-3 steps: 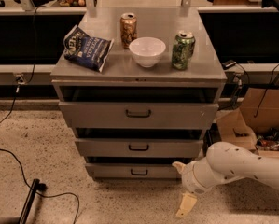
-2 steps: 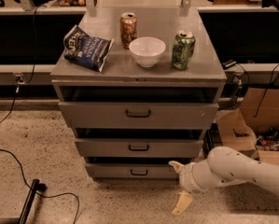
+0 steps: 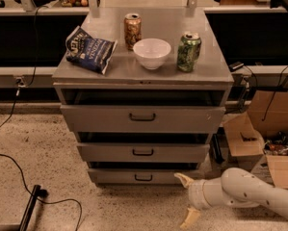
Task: Open bottom drawer
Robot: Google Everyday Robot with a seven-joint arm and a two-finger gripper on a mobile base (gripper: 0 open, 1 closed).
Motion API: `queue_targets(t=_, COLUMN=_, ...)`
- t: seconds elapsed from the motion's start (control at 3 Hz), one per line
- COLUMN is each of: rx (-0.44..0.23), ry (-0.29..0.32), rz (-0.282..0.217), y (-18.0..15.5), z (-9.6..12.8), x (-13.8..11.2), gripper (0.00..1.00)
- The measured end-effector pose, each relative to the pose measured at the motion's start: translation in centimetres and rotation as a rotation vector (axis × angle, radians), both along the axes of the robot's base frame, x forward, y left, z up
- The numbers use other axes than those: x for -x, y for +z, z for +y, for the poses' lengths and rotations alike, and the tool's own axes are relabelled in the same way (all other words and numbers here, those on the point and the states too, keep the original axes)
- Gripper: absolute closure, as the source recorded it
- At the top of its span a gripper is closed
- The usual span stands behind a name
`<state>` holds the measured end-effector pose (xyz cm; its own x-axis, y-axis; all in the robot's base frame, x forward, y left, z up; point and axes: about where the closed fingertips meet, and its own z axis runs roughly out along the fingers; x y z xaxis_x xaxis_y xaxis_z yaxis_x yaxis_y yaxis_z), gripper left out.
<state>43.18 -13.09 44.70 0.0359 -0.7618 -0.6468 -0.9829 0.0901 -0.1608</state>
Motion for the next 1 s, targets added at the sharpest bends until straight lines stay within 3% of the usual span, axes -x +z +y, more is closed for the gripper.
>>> queue_targets(t=0.33, rx=0.009, ry=0.019, rz=0.036, y=-0.8, z=0.3, x=-0.1, gripper=0.0)
queue_targets(t=0.67, rx=0.031, ry=-0.005, rz=0.011, y=-4.1, z=-1.6, x=-2.2, gripper=0.0)
queue_targets(t=1.0, rx=0.027, ry=-0.072, rz=-0.045, y=-9.1, z=-3.5, x=-4.6, gripper=0.0)
